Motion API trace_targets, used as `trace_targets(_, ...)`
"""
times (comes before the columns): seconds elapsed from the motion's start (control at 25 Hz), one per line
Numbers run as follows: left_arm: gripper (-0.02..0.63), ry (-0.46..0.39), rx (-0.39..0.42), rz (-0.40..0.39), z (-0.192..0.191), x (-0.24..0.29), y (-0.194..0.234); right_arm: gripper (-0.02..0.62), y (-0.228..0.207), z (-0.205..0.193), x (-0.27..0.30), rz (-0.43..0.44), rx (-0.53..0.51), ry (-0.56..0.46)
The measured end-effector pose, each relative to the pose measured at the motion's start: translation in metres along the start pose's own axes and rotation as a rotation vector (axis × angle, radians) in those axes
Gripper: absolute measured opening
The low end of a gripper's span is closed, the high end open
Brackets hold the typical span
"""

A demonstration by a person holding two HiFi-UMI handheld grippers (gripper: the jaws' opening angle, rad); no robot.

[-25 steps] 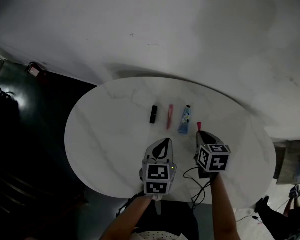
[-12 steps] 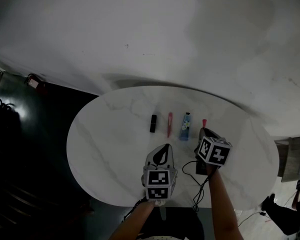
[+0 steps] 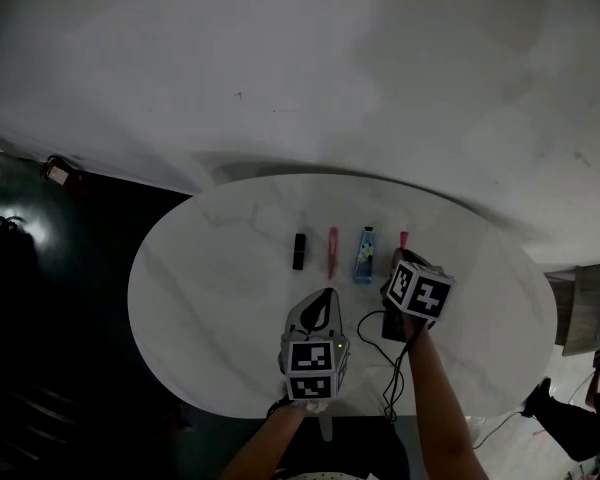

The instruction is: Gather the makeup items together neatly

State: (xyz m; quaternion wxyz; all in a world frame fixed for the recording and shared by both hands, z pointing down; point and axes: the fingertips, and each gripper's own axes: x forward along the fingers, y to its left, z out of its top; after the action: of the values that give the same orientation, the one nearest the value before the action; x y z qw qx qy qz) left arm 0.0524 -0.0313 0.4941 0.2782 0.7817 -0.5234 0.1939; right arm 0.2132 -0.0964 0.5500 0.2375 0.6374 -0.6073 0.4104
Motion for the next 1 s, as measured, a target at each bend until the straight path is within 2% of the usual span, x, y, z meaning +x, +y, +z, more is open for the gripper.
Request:
trace_targets(0.4,0.038,0.012,-0.010,0.003,-0.001,0.003,0.007,0.069,0.000,-0.007,0.011,-0.045,-0.014,0.055)
trace_targets(1.0,0.038,0.015,-0.028,0.012,-0.004,0.003,0.016,0.072,0.000,-0.006,0.011,-0.095,-0.021,0.048)
